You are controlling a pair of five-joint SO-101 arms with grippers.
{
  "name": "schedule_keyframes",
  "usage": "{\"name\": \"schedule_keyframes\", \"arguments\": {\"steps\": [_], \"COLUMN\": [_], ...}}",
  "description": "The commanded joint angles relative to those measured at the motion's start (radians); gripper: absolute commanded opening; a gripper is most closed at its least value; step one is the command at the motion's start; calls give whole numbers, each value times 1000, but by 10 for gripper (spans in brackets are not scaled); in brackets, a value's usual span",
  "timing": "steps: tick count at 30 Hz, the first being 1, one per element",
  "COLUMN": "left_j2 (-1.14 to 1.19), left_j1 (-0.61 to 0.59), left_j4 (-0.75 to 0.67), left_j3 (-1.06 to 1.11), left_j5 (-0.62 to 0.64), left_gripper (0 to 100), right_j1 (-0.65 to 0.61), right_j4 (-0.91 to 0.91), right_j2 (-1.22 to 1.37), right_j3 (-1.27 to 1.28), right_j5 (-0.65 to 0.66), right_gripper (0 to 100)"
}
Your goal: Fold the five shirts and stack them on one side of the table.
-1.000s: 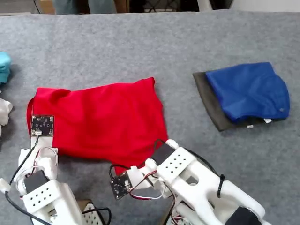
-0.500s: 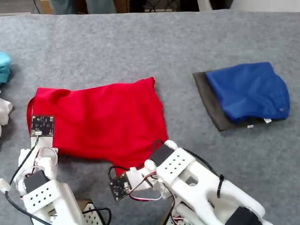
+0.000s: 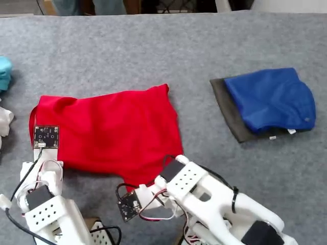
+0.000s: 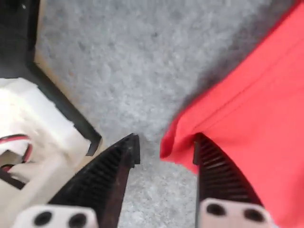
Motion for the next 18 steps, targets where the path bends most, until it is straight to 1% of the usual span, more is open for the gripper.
{"name": "schedule_keyframes", "arguments": {"steps": [1, 5, 12, 14, 18], "left_j2": [-8, -8, -8, -8, -8], "left_j1": [-8, -8, -8, -8, -8], "left_j4": [-15, -15, -14, -12, -11], "left_j3": [-4, -4, -4, -4, -4], "left_j5": [5, 5, 5, 5, 5], "left_gripper": [122, 122, 122, 122, 122], "right_j1": [5, 37, 43, 44, 44], "right_j4": [-75, -127, -132, -132, -133], "right_j2": [84, 140, 151, 151, 151], "right_j3": [42, 39, 35, 35, 35], "right_j5": [-11, -11, -12, -12, -14], "right_gripper": [205, 205, 198, 161, 51]}}
